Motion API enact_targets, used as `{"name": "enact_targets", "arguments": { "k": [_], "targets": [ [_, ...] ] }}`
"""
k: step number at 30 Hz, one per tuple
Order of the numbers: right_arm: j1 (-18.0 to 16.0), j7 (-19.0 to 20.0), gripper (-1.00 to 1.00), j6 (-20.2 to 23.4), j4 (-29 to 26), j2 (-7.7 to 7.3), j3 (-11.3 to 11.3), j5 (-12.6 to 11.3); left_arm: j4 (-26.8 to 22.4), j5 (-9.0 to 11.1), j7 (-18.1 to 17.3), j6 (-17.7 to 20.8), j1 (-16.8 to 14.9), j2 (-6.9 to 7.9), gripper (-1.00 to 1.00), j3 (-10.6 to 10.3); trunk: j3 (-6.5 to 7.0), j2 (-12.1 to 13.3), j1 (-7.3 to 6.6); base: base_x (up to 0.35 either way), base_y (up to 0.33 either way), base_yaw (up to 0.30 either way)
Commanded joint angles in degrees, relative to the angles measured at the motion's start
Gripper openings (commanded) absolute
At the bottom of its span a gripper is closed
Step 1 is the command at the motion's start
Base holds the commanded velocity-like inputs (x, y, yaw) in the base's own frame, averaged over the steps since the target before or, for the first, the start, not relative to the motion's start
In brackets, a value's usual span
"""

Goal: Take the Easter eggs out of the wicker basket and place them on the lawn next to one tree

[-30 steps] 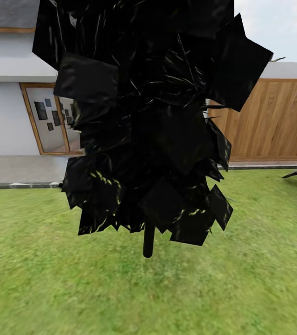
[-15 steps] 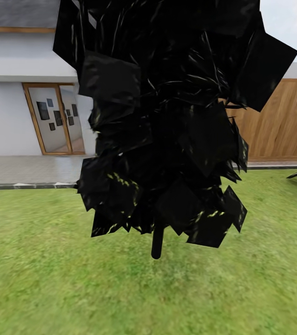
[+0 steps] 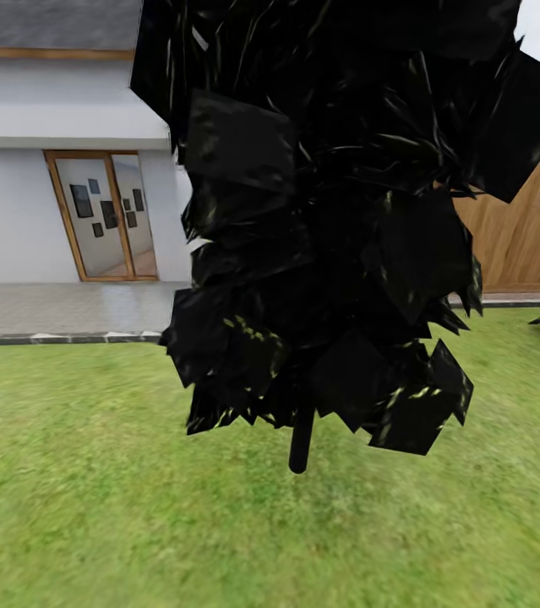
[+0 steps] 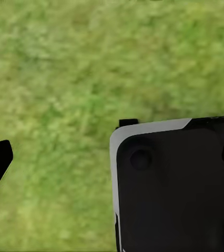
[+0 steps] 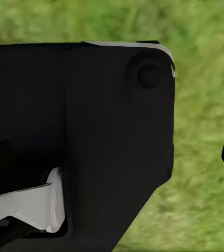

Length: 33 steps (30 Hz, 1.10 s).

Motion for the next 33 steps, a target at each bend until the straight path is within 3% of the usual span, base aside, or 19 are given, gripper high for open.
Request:
{"name": "enact_targets", "arguments": {
  "k": [1,14,33],
  "targets": [
    [0.0,0.0,1.0,-0.2,0.0,0.01,-0.1,0.0,0.1,-0.1,0.0,-0.2,0.0,0.02,1.0,-0.2,-0.01,0.0,0.03,0.104,0.275,0.0],
    [0.0,0.0,1.0,-0.2,0.0,0.18,-0.1,0.0,0.1,-0.1,0.0,-0.2,0.0,0.02,1.0,-0.2,-0.01,0.0,0.03,0.105,0.274,0.0],
    [0.0,0.0,1.0,-0.2,0.0,0.18,-0.1,0.0,0.1,0.0,0.0,-0.2,0.0,0.02,1.0,-0.2,-0.01,0.0,0.03,0.016,0.249,0.0]
  ]
}}
